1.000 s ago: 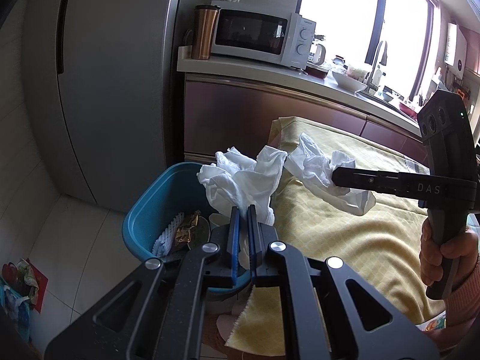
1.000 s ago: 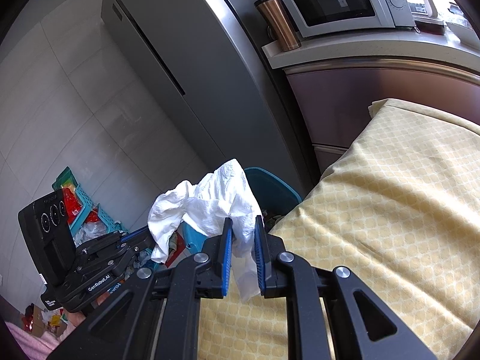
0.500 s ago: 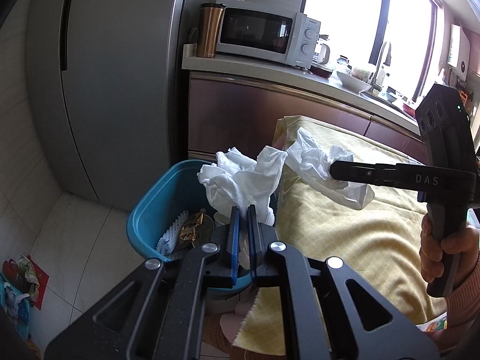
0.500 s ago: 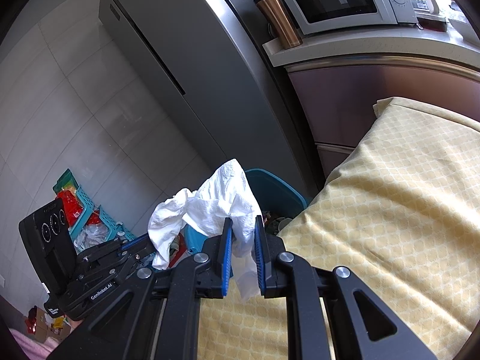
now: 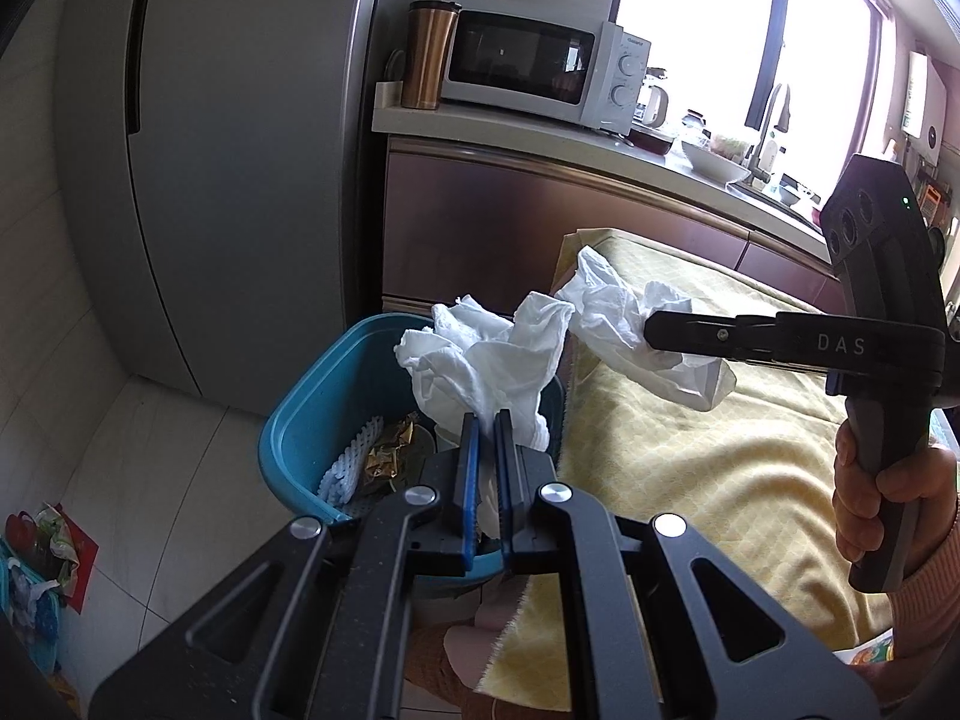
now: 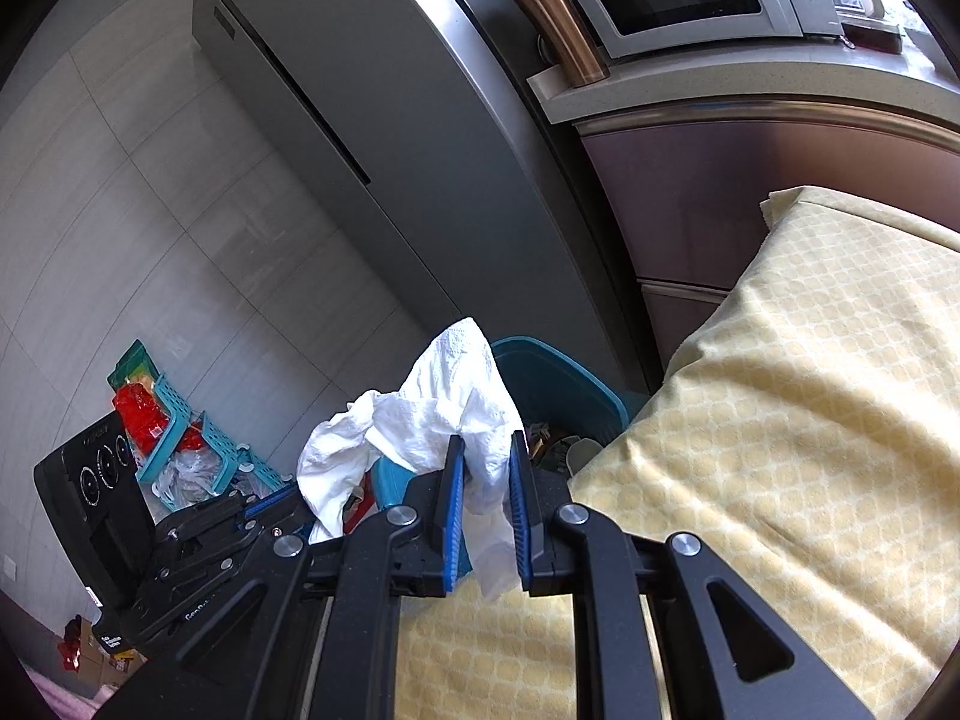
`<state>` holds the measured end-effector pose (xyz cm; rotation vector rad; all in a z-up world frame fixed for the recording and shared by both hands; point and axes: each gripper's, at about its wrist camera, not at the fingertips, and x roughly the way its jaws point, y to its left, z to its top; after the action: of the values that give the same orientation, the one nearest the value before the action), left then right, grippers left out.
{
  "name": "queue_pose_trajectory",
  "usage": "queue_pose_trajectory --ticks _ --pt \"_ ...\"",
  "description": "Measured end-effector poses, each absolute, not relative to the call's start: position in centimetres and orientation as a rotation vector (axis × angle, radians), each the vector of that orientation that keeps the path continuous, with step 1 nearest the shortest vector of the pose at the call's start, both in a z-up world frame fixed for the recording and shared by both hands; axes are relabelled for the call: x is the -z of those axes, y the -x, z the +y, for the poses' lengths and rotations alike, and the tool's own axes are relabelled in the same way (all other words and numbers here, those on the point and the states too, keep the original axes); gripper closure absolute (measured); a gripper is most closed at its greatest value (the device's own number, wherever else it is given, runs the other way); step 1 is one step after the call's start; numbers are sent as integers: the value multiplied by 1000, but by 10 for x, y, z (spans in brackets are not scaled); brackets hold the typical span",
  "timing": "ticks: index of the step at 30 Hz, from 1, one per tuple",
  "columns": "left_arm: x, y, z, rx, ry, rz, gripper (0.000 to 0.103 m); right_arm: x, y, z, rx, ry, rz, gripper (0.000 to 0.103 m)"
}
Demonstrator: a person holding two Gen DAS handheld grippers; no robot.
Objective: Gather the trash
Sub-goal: 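Lower both held tissues over the blue bin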
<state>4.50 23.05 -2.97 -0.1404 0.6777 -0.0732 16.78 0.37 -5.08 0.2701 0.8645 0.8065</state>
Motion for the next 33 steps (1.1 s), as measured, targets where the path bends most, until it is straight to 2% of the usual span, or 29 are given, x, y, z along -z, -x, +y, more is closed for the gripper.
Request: queue_pose_trajectory --ticks 33 --pt "48 -57 237 44 170 716 97 68 -185 32 -791 -248 936 89"
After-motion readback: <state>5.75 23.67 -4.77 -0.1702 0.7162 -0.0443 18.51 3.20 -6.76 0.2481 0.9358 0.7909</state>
